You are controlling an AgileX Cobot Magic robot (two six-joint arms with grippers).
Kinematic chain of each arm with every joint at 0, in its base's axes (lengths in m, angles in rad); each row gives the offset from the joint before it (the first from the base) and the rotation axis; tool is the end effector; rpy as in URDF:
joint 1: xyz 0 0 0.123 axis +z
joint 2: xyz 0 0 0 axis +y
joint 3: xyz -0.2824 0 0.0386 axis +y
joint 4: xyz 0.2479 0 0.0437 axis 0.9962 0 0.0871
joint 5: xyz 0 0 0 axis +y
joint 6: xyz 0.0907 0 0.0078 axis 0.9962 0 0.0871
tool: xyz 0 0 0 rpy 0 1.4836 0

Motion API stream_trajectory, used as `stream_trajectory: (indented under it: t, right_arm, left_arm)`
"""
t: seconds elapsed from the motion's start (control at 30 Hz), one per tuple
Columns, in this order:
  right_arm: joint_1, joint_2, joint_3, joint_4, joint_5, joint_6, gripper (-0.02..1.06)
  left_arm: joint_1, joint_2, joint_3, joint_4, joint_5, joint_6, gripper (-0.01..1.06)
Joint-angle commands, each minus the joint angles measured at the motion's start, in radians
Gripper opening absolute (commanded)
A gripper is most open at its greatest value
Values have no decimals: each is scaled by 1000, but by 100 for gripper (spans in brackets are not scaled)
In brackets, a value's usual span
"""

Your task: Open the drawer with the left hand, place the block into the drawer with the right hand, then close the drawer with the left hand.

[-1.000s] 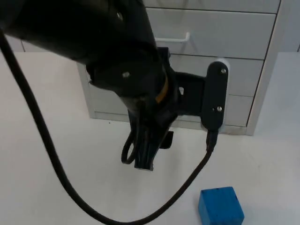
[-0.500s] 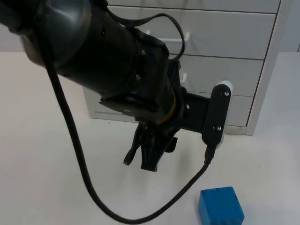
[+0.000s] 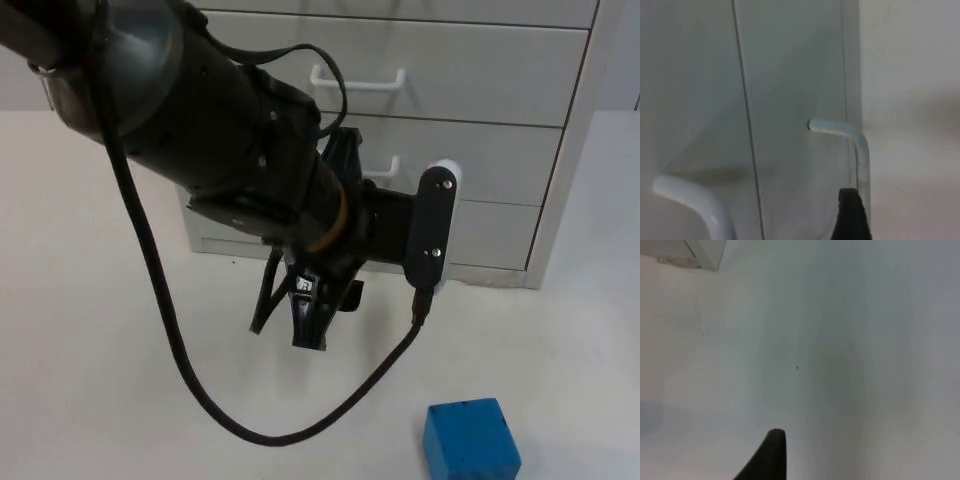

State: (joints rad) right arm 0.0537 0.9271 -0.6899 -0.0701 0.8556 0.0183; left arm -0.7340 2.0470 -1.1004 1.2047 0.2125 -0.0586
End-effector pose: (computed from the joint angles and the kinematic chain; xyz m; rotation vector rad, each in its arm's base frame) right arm 0.1613 0.0038 0.2795 -0.0849 2.5727 -0.0584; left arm 0.3068 -0.2525 0.1088 1.9873 1.5654 0.4130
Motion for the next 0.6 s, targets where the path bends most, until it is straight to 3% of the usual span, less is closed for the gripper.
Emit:
stream_trajectory:
  t: [0.0,0.23,0.57]
  right_arm:
    - [0,-2,-6,2,-7,-2,105]
    - [0,-2,-6,2,-14,-2,105]
    - [0,-2,-6,2,-14,-3,105]
  left_arm:
    - [15,0,-5,13,-48,-10,56]
    - [38,15,-16,7,-59,-10,56]
    - [38,94,-71,-12,2,-24,55]
